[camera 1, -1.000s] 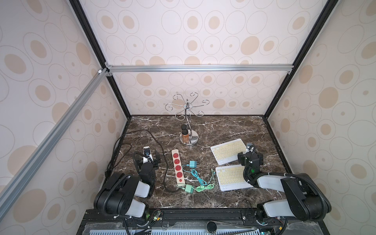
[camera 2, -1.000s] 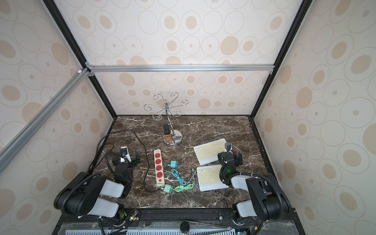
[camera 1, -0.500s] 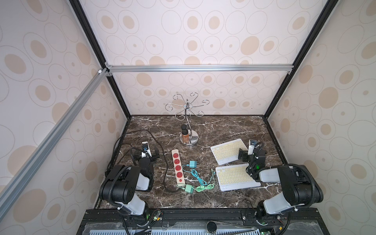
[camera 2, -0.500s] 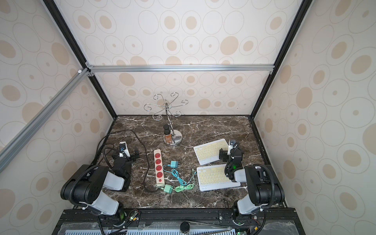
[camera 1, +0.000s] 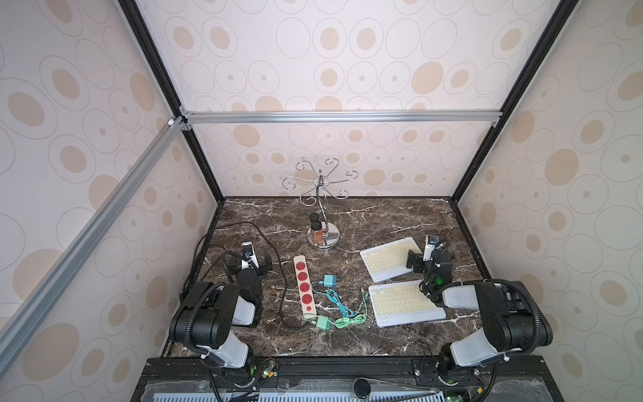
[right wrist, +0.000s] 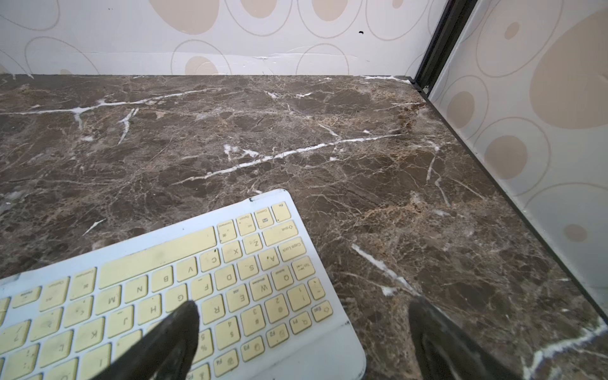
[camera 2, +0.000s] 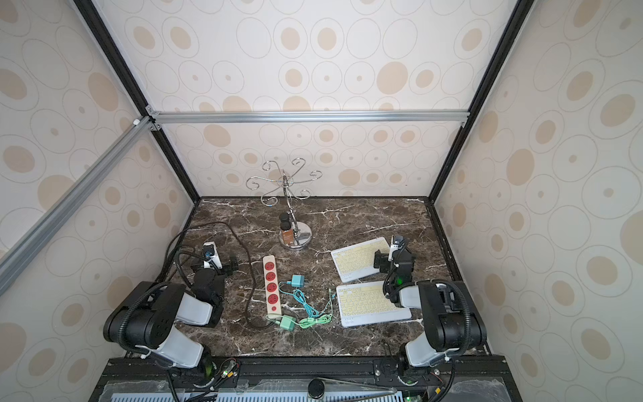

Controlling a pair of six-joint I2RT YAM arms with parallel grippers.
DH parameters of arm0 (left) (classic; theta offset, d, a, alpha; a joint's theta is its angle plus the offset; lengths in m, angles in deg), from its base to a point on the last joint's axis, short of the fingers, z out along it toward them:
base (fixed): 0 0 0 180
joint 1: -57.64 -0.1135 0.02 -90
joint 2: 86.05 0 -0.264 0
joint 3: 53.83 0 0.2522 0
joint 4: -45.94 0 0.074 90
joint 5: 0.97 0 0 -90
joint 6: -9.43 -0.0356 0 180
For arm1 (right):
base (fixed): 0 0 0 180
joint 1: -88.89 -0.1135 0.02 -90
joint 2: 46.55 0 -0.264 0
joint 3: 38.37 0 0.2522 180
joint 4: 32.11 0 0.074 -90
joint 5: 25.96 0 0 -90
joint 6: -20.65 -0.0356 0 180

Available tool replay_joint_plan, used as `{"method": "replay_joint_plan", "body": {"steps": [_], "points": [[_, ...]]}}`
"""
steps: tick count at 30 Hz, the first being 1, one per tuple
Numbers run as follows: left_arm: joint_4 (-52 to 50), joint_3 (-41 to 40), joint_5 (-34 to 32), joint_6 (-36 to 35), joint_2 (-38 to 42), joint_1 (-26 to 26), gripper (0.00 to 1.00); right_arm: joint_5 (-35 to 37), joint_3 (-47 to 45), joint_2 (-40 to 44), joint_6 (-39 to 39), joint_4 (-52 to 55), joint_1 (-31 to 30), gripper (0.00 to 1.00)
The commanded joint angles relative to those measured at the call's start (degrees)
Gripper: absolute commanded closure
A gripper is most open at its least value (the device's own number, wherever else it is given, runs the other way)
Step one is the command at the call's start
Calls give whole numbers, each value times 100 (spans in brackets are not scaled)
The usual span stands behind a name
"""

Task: Unplug the wireless keyboard
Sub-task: Reset both arms

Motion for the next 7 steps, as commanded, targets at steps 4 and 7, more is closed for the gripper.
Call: {"method": "replay_joint_plan", "body": {"steps": [4,7], "points": [[11,79,42,35,-23,-46,0,-615,199,-61,332,187,-42,0],[11,79,41,36,-18,-46,0,-641,168,-26,328,150,-16,0]]}}
